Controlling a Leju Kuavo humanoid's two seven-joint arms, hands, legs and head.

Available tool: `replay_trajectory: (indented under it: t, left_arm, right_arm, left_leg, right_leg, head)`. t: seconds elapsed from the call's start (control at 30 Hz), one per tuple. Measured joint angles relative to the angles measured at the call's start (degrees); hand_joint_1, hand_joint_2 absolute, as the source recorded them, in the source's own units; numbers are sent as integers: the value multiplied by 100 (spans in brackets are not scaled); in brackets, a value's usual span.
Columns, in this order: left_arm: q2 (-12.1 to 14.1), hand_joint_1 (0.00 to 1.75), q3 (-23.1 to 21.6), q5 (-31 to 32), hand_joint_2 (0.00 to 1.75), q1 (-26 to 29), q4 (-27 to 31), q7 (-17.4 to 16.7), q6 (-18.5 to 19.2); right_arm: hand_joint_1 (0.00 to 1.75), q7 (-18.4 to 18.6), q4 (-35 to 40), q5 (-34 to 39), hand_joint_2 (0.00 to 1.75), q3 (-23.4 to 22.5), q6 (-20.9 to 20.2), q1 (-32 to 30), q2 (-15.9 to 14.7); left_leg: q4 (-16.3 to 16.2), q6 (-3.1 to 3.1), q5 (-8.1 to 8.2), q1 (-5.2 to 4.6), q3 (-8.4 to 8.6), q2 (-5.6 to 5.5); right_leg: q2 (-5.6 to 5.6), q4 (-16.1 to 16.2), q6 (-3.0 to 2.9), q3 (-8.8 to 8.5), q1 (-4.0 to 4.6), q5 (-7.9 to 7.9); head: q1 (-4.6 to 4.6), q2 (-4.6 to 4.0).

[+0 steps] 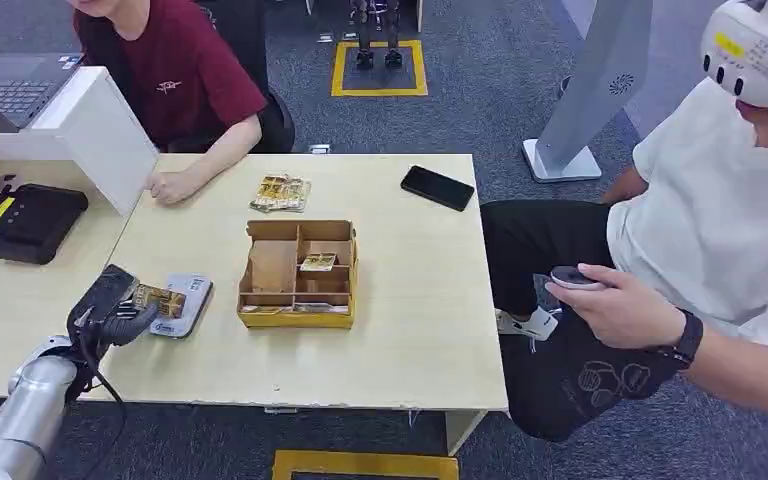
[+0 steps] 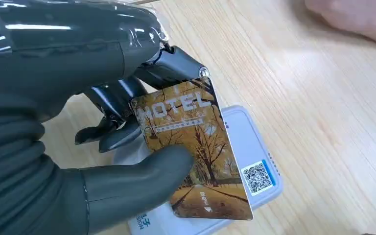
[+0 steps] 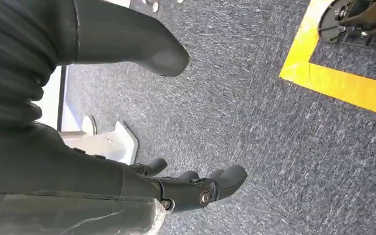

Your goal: Pass the card to the sensor for recognition and then transmit it.

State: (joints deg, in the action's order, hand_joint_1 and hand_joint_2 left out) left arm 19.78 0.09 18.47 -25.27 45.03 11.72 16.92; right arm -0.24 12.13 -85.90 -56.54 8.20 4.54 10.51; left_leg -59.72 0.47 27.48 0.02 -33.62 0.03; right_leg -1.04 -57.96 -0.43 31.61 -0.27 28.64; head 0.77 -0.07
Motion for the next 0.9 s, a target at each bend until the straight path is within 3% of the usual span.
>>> replay_trajectory:
  t: [0.37, 0.63, 0.73, 0.9]
  left_arm:
    - [164, 175, -122, -133, 175, 234, 323, -11, 89]
    - [89, 175, -302, -4, 175, 252, 389, -262, -409]
    - [24, 175, -386, 268, 175, 246, 389, -382, -744]
    - [-364, 175, -675, 1339, 175, 86, 338, -973, -1885]
  right_arm:
    - [0, 17, 0, 0, 175, 0, 0, 3, 0]
    - [0, 7, 0, -26, 175, 0, 4, 3, 0]
    - [0, 22, 0, -35, 175, 0, -4, 4, 0]
    - [0, 52, 0, -35, 175, 0, 2, 13, 9]
  left_leg:
    - [0, 0, 0, 0, -1, -1]
    - [-1, 0, 0, 0, 1, -1]
    - [-1, 0, 0, 0, 2, -3]
    - [-2, 1, -1, -3, 2, -20]
  right_leg:
    - [2, 1, 0, 1, 0, 0]
    - [3, 0, 0, -1, 0, -1]
    - [3, 1, 0, 0, 0, -1]
    - [23, 2, 1, -8, -2, -1]
  head:
    - [-2, 0]
    - [0, 0]
    - [0, 0]
    - [0, 2]
